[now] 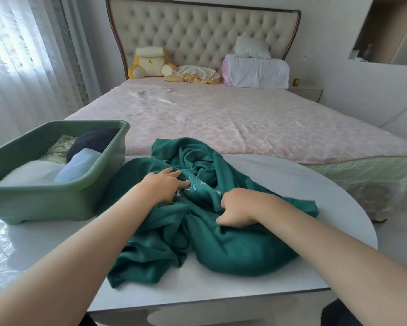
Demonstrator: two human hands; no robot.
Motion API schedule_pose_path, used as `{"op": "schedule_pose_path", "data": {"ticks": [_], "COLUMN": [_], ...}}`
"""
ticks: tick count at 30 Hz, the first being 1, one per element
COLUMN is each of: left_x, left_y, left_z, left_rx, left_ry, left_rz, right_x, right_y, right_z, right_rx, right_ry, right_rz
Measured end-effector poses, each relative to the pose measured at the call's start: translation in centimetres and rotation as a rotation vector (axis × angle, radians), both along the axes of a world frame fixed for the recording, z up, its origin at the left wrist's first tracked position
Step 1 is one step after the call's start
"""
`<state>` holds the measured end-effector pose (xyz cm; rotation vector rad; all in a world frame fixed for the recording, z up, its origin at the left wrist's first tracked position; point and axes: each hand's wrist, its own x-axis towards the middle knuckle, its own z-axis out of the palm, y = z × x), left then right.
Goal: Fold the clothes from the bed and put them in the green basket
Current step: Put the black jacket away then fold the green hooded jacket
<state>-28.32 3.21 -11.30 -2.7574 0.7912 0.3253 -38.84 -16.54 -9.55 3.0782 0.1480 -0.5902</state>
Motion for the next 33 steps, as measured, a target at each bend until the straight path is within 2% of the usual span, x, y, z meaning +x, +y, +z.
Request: {"op": "schedule_pose_path", "data": {"ticks": [2, 3, 6, 8, 9, 11, 14, 17, 22, 26, 30, 33], "left_x": [-0.1, -0.4, -1.0, -1.1, -1.3, -1.2, -0.6, 0.0, -0.9, -1.4, -1.5, -0.6], "left_y": [0.1, 0.2, 0.6, 0.2, -0.2, -0.7, -0.3, 0.7, 0.6, 0.2, -1.5, -3.1], "left_z": [0.9, 1.6, 3.5, 3.6, 3.2, 1.6, -0.3, -0.5, -0.1, 1.2, 2.5, 3.0], "left_rx": [-0.036, -0.065, -0.282, -0.474, -0.496, -0.368, -0.238, -0.273, -0.254, -0.278, -0.211, -0.237], "left_ry": [0.130, 0.191, 0.247, 0.153, 0.067, -0.058, -0.017, -0.083, -0.096, -0.008, 0.056, 0.007], "left_rz": [0.016, 0.027, 0.067, 0.086, 0.068, -0.010, -0.016, -0.052, -0.035, 0.043, 0.062, 0.056], "right_x": [-0.3, 0.0, 2.4, 4.1, 4.9, 5.8, 6.7, 7.2, 5.2, 2.0, 1.3, 3.2], "right_y": [0.0, -0.2, -1.2, -1.6, -1.8, -1.9, -2.1, -2.6, -1.6, -0.7, -1.7, -3.3], "right_z": [1.1, 1.1, 0.2, -1.0, -1.7, -2.9, -4.3, -4.4, -2.3, 1.0, 2.2, 0.8], "right_rx": [0.056, 0.071, 0.103, 0.086, 0.088, 0.118, 0.083, 0.005, -0.268, -0.158, -0.053, 0.007], "right_ry": [0.028, -0.030, -0.418, -0.530, -0.506, -0.374, -0.207, -0.201, -0.140, -0.023, 0.069, -0.068], "right_rz": [-0.032, -0.030, -0.015, -0.003, 0.014, 0.043, -0.008, -0.093, -0.113, -0.073, -0.087, -0.066]}}
